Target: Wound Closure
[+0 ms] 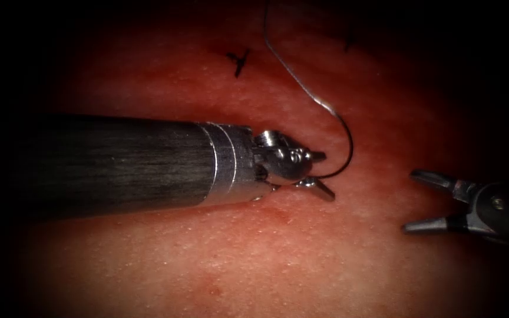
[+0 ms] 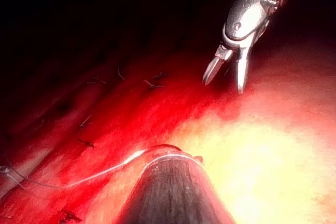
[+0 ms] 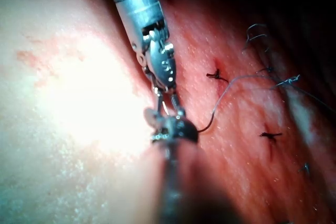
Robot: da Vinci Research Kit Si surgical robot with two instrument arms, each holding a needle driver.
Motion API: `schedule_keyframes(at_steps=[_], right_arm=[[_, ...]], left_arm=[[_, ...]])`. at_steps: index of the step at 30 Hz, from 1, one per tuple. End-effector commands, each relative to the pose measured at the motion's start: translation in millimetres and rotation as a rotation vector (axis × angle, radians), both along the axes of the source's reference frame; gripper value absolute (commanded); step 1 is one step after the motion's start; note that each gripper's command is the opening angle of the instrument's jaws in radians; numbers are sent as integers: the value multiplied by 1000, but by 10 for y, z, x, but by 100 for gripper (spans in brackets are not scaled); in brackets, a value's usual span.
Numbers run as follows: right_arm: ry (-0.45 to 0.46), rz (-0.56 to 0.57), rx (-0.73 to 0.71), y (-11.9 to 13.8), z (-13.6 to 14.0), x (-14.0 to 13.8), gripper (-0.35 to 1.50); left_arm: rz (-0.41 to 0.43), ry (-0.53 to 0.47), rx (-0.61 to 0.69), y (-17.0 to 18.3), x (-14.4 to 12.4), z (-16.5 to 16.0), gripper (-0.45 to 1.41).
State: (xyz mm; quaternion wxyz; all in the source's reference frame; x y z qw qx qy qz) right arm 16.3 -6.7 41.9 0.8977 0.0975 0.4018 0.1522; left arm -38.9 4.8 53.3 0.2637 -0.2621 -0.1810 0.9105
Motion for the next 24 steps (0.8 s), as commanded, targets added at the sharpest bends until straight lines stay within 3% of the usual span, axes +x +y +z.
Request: schedule_keyframes(at_steps=[1,5,8,9,12,20,24], right_arm=[[3,1,-3,4,4,8,45],[-1,2,-3,4,5,12,48],[-6,0,-2,3,6,16,52],[-8,-1,-1,3,6,17,52],[-11,-1,-2,2,8,20,55],[-14,-1,-2,2,10,22,55],[-17,16,17,2,10,23,35]], left_arm=[[-2,7,1,4,-7,5,33],[7,34,5,3,-9,13,30],[3,42,-1,5,-13,17,13],[1,43,-1,5,-14,18,5],[-3,45,-1,8,-19,19,-45],[-19,-3,-67,13,-16,13,-45],[-22,-3,-129,9,-4,9,-45]])
